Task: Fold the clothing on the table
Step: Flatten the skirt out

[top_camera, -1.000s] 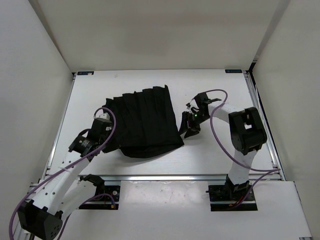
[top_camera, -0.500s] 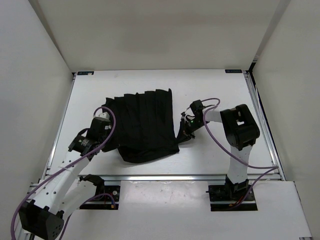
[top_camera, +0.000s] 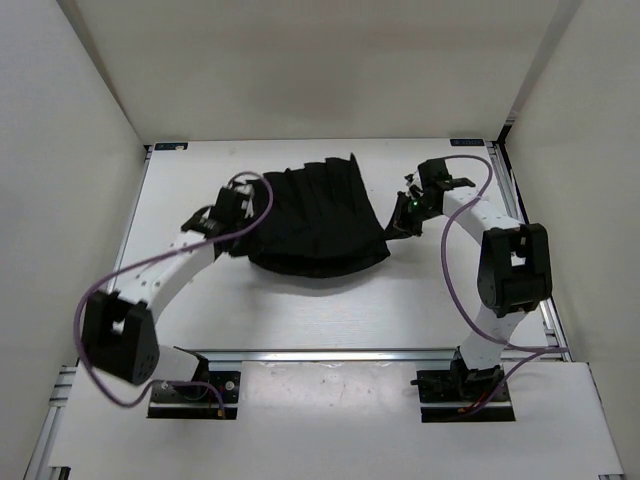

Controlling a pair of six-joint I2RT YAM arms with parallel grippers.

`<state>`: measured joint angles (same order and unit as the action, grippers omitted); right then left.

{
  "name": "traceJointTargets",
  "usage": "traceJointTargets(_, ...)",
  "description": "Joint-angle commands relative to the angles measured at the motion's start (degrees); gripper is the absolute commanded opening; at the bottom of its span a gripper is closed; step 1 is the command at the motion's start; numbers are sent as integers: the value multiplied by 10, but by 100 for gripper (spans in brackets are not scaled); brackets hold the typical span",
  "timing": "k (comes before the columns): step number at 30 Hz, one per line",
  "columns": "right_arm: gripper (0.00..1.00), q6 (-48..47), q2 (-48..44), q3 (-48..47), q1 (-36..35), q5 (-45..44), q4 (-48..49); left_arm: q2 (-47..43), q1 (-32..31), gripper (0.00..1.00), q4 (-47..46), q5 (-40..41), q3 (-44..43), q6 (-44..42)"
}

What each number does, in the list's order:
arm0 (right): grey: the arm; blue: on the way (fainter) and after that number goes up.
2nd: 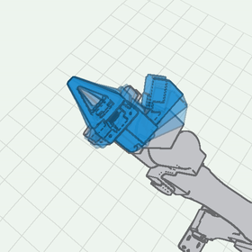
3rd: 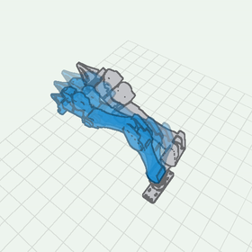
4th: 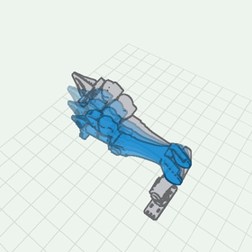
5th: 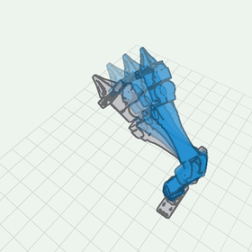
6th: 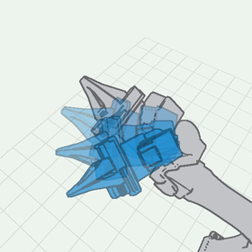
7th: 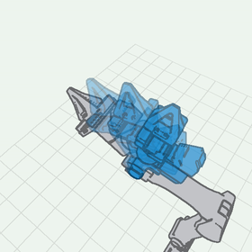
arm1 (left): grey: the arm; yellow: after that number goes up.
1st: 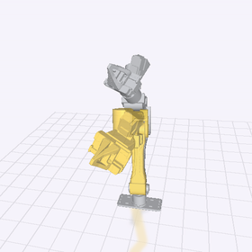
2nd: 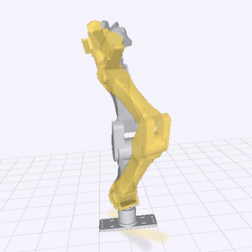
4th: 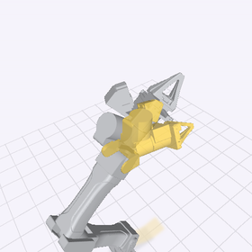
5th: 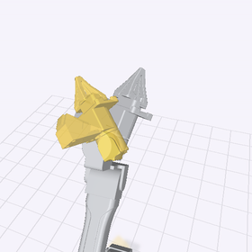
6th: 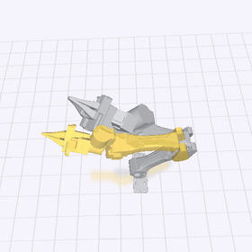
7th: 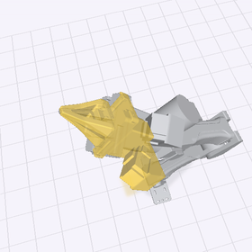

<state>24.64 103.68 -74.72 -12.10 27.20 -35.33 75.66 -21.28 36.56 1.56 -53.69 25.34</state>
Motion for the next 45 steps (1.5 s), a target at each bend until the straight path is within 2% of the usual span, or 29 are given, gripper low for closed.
traceJointTargets(1, 0, 8, -34, -16, -13, -92, -25, 70, 4, 0, -69, -16, -145, -55)
traceJointTargets(3, 0, 22, -50, -6, -20, -128, -15, 94, 4, 0, -70, -36, -206, -63)
traceJointTargets(4, 1, 43, -92, 24, -17, -171, -1, 102, -9, 0, -61, -36, -261, -72)
traceJointTargets(6, 0, 46, -102, 50, -18, -171, 12, 89, -12, 0, -55, -44, -251, -72)
traceJointTargets(8, 0, 48, -138, 97, -16, -165, 22, 53, -13, 0, -64, -53, -208, -59)
traceJointTargets(10, 0, 37, -143, 118, -19, -145, 2, 10, -24, 0, -64, -41, -118, -46)
traceJointTargets(13, 0, 22, -142, 173, -14, -117, 2, -101, -46, 0, -51, -21, 2, -12)
traceJointTargets(16, 0, 18, -143, 225, -10, -90, 10, -209, -42, 0, -10, -17, 113, 34)
traceJointTargets(19, 1, 14, -137, 244, -10, -95, 1, -311, -3, 1, 64, -59, 196, 51)
traceJointTargets(20, 0, 17, -135, 251, -11, -99, -3, -339, 10, 6, 86, -74, 219, 50)
traceJointTargets(22, 0, 13, -132, 247, -3, -96, -10, -360, 60, 7, 113, -135, 241, 46)
traceJointTargets(24, 3, -2, -124, 223, -1, -98, -25, -360, 67, 10, 131, -140, 234, 38)
traceJointTargets(25, 9, -6, -117, 216, 3, -97, -32, -351, 63, 12, 135, -138, 229, 38)
traceJointTargets(27, 16, -22, -111, 193, 11, -83, -47, -330, 48, 22, 140, -132, 196, 44)
traceJointTargets(29, 24, -29, -109, 179, 12, -80, -52, -311, 30, 28, 124, -134, 178, 58)
traceJointTargets(30, 24, -31, -109, 178, 10, -73, -51, -310, 18, 31, 111, -131, 171, 72)
traceJointTargets(34, 28, -28, -103, 172, 6, -58, -44, -305, 4, 32, 75, -122, 192, 101)
traceJointTargets(37, 30, -28, -92, 163, 1, -66, -43, -297, 11, 28, 38, -147, 239, 120)
traceJointTargets(42, 30, -35, -80, 140, 13, -73, -48, -273, -9, 29, -12, -154, 271, 145)
traceJointTargets(45, 29, -47, -61, 115, 13, -73, -61, -257, -10, 34, -54, -165, 276, 163)
